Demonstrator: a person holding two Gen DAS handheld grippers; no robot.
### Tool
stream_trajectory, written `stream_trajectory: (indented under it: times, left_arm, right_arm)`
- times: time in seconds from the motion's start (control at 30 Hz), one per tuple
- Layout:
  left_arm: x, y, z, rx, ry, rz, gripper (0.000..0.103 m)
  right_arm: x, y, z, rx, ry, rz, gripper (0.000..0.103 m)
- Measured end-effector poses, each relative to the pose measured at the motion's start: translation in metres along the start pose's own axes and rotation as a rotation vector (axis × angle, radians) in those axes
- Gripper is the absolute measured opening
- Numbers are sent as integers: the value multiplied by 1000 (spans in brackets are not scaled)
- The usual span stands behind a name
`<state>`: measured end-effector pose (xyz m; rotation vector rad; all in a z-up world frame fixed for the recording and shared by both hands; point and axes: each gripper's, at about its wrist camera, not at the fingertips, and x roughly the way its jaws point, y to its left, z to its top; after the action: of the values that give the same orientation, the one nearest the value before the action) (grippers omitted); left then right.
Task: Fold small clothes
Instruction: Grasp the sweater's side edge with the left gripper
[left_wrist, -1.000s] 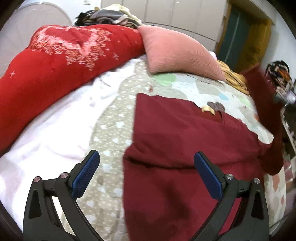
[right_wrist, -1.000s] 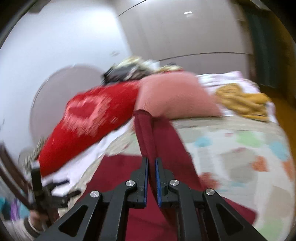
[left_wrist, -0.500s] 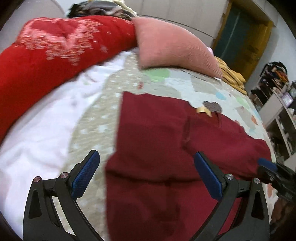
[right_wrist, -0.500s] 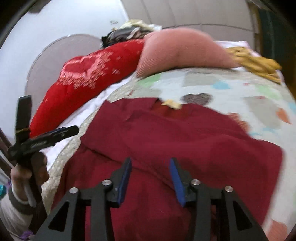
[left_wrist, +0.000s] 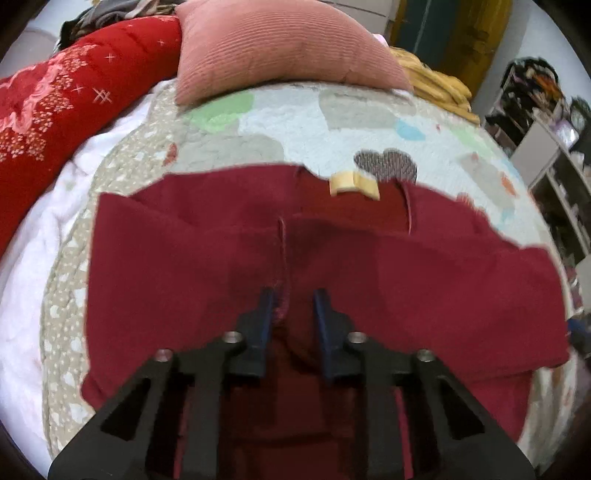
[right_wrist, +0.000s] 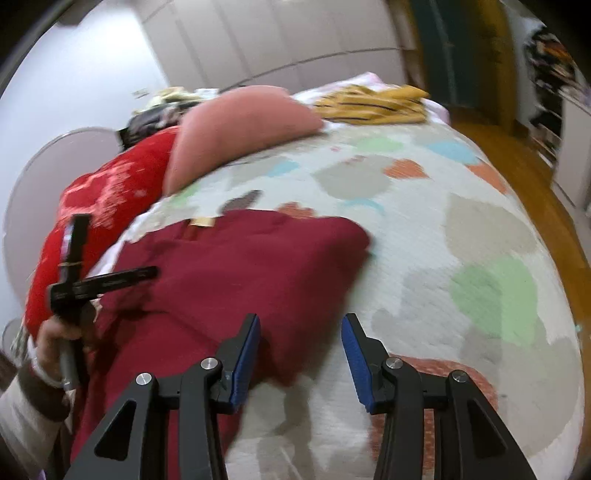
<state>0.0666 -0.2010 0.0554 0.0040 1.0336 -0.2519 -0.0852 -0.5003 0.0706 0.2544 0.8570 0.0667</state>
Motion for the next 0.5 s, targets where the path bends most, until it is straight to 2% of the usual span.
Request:
stream_trajectory:
  times: [0.07,0.17,0.27,0.3,0.4,0.5]
  left_arm:
    - [-18,12,7,-26,-47,-24,11]
    - [-41,37,9,-71,-95,-27,11]
    - [-47,55,4,-96,-85,-16,11]
    - [-48,57,1,-100,-84,-17,7]
    - [-60,71,-13,-89,-124,39,5]
    - [-60,95,-21,-156,-129,72,5]
  right_arm:
    - [3,-5,2,26,3,-15,44]
    - [4,-4,7,46,-11,0,44]
    - [6,2,12,57,-21,22,44]
    - [8,5,13,59,-19,28,44]
    - [10,12,15,61,-27,34,44]
    - [11,14,16,55,-22,26,45]
